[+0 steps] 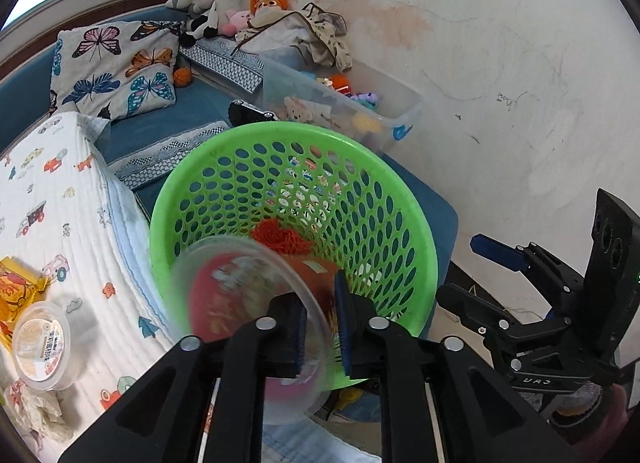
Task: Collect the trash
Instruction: 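Carry the bowl and red cup over the green basket and open both tools, then move both tools back over the table toward the white paper cup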
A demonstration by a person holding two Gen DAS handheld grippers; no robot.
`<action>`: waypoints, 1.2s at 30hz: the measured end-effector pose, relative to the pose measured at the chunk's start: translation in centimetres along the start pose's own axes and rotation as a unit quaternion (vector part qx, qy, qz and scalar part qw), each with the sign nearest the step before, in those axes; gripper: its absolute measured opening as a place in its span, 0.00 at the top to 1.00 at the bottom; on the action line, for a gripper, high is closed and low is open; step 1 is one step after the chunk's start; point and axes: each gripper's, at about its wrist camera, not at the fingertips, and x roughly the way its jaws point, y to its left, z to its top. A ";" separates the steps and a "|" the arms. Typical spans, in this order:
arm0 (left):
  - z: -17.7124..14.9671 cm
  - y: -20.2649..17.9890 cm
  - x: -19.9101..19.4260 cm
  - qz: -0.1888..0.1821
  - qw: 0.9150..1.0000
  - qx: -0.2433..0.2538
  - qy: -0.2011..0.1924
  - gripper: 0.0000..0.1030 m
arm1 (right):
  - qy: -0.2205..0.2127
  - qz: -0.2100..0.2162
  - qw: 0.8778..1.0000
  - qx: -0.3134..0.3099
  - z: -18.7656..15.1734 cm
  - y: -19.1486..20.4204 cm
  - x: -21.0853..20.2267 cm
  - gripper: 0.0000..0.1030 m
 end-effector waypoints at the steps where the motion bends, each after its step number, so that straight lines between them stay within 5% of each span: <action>1: 0.0 0.0 0.1 0.002 1.000 -0.001 0.001 0.87 | 0.000 0.002 1.000 0.000 0.0 0.1 0.0 0.21; 12: -1.1 0.1 -3.2 -0.007 1.000 -0.002 -0.025 0.68 | -0.003 0.010 1.000 -0.002 -0.4 1.1 -0.7 0.20; 24: -5.0 2.3 -9.6 0.018 0.997 -0.020 -0.067 0.62 | -0.013 0.037 0.999 -0.018 -0.5 4.9 -2.0 0.16; 31: -7.6 5.5 -13.6 0.061 0.992 -0.050 -0.096 0.52 | -0.014 0.055 0.998 -0.040 -0.3 7.9 -2.2 0.15; 36: -9.2 8.9 -16.4 0.125 0.982 -0.086 -0.117 0.40 | -0.015 0.072 0.996 -0.051 -0.1 10.1 -2.1 0.14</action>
